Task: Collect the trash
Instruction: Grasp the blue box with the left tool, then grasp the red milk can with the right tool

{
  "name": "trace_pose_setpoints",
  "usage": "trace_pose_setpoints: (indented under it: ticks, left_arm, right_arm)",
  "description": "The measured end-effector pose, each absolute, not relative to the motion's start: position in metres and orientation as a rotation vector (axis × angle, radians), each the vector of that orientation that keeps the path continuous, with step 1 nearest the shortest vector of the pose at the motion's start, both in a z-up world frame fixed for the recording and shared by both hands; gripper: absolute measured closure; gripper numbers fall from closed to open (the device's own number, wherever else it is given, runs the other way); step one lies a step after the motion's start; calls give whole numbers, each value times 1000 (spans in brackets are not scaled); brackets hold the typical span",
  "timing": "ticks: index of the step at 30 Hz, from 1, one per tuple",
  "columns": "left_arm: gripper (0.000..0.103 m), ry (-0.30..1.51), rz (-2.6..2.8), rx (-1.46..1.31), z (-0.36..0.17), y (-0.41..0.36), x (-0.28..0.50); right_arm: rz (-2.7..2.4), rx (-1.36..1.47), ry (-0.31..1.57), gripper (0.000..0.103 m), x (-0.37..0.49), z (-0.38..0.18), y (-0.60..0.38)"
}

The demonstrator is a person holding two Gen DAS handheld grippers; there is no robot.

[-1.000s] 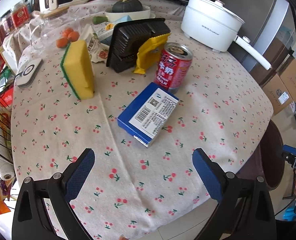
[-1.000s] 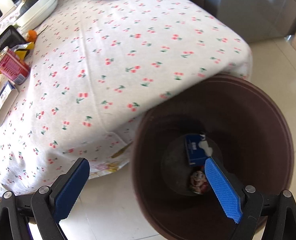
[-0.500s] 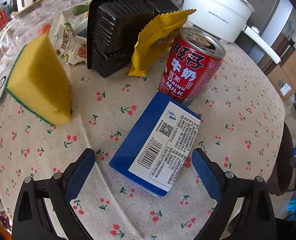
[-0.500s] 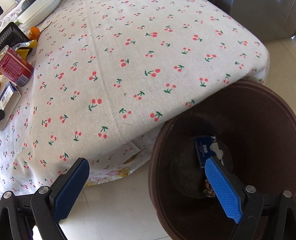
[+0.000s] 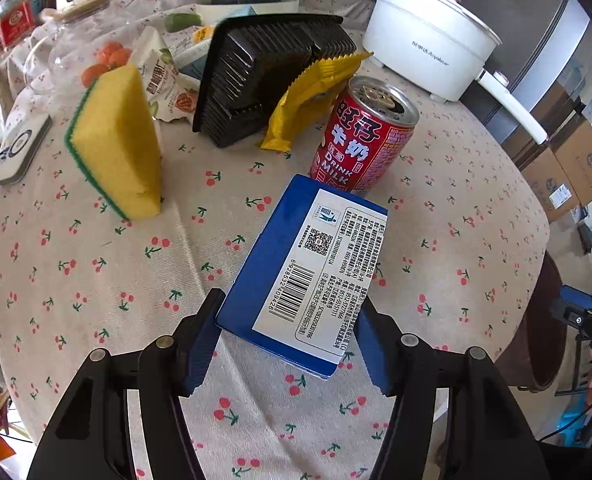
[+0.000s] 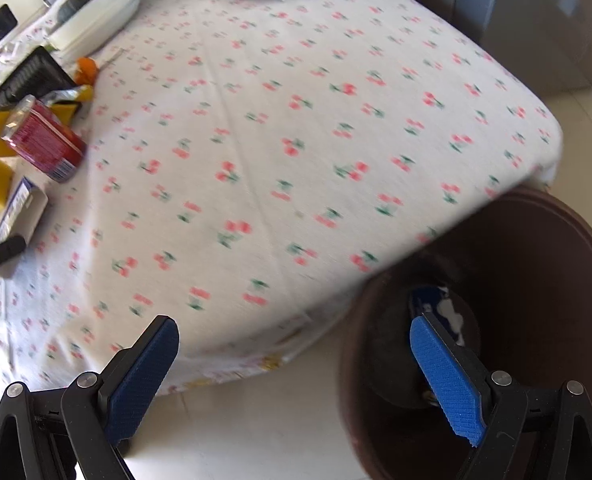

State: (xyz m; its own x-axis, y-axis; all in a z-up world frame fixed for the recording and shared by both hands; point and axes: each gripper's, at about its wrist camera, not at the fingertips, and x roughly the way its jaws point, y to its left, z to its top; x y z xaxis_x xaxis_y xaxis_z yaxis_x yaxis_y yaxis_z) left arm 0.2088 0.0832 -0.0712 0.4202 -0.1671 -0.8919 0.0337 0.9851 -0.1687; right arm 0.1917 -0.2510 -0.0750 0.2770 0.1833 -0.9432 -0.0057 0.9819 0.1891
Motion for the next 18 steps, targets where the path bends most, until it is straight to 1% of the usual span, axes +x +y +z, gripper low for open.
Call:
trace_pose_setpoints:
  ticks: [10, 18]
  left_arm:
    - [38, 1062, -29, -115, -40, 129, 160]
    - [38, 1071, 50, -173, -42, 170, 157]
  right_arm:
    - [195, 113, 1174, 6, 215, -65, -165]
    - [292, 72, 1066, 6, 244, -70, -83]
